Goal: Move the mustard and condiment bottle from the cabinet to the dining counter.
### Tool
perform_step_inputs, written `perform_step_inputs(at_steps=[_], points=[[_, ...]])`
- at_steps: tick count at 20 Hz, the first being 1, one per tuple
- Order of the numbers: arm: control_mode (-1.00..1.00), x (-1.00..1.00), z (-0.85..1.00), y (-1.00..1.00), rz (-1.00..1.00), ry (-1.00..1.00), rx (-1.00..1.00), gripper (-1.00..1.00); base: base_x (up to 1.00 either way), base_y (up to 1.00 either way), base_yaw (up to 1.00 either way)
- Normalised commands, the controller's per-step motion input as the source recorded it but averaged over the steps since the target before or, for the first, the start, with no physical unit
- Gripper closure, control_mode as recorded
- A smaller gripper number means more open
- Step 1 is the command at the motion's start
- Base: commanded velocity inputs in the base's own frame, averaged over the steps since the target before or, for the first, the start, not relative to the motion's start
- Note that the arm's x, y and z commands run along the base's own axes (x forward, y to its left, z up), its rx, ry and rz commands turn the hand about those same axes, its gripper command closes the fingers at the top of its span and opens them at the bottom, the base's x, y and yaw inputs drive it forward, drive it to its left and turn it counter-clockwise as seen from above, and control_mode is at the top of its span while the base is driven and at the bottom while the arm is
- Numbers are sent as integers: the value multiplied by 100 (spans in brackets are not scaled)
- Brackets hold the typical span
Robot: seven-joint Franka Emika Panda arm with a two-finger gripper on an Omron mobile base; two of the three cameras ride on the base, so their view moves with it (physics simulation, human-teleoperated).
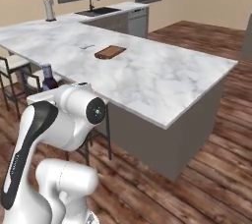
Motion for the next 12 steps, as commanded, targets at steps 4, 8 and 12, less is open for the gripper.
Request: perform_step_inputs(at_steps=[4, 8, 12], points=[[100, 0, 0, 0, 0, 0, 0, 100, 35, 88, -37], [100, 0, 0, 0, 0, 0, 0, 100, 36, 84, -37], [100, 0, 0, 0, 0, 0, 0, 100, 42, 78, -35]])
